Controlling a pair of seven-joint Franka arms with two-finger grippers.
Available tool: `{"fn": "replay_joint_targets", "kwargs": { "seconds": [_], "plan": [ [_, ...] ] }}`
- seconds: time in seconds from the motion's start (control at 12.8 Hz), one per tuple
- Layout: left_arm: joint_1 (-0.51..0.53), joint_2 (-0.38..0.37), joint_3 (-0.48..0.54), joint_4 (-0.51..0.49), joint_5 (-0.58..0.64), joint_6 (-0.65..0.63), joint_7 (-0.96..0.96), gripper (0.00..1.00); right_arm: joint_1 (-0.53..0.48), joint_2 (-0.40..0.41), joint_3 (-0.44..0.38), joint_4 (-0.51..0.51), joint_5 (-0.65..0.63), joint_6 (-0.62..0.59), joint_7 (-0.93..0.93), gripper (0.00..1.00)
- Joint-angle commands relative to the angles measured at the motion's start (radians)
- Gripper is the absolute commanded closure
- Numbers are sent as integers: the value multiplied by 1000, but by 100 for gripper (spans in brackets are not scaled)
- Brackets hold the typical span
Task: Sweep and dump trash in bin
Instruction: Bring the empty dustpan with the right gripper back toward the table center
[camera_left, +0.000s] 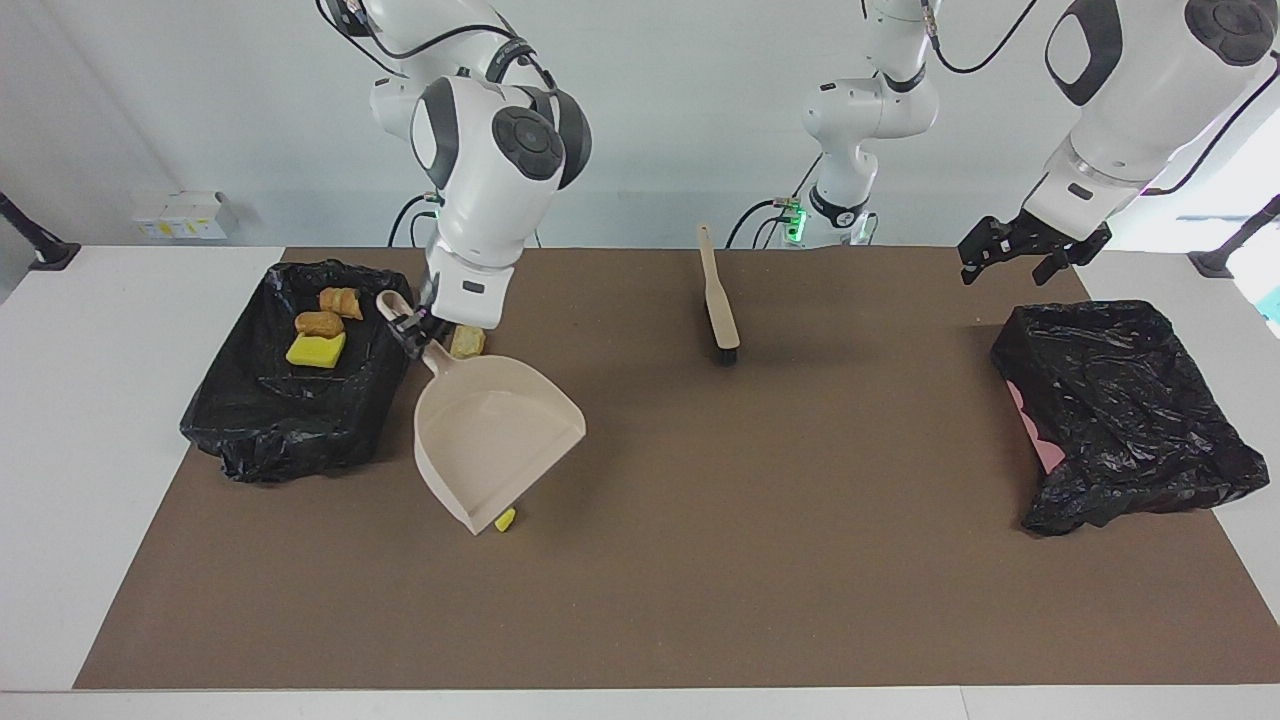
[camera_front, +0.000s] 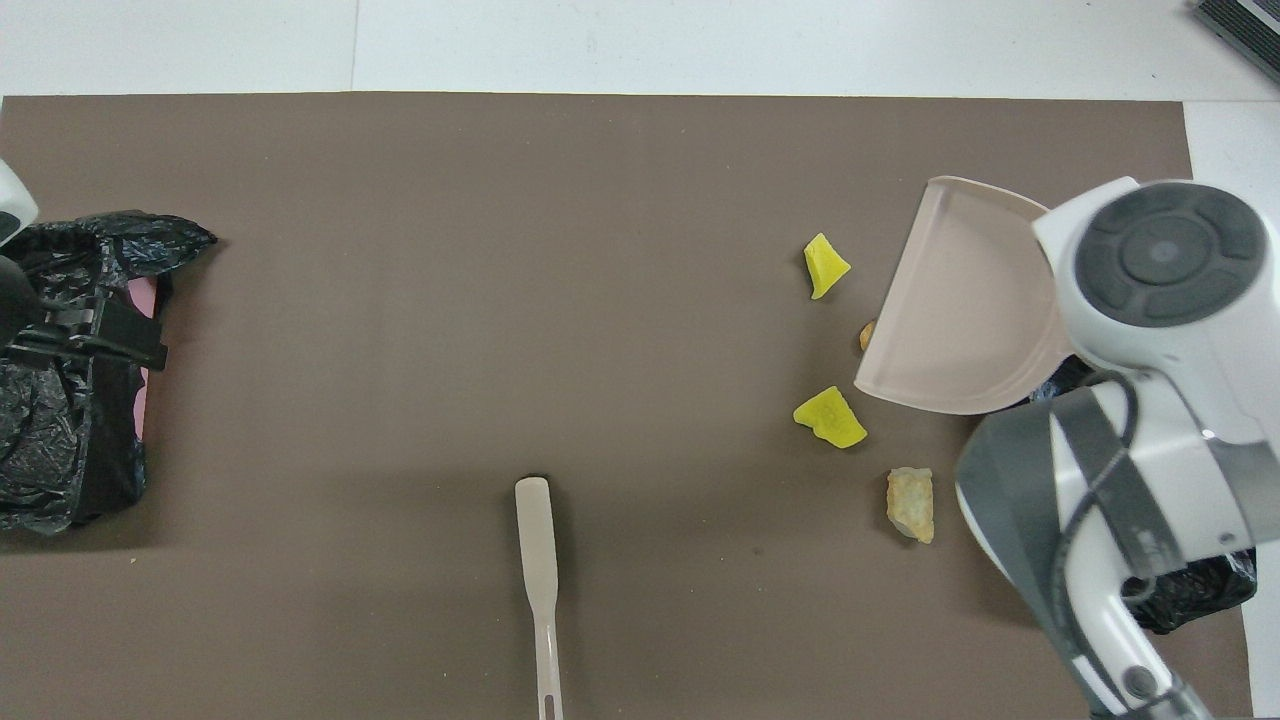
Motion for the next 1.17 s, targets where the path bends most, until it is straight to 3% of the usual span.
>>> {"fn": "replay_joint_targets", "kwargs": {
  "seconds": [0.0,0.23,0.47,0.86,1.09],
  "plan": [
    [-8,-28,-2,-30,14,29,5,0,69,133,-2,197,78,-49,237,100],
    [-11,-28,-4,-25,0,36,0,0,137,265,0,331,236,-31,550,100],
    [-14,-30,-7,-28,-3,41,5,0,223,328,-2,348,302,50,744,100],
    [-15,-33,-11,-39,-3,63,15,0,343,402,-7,351,379,176,898,100],
    [-25,-32,-11,-45,-3,67,15,0,351,420,-11,349,413,216,903,100]
  ]
}}
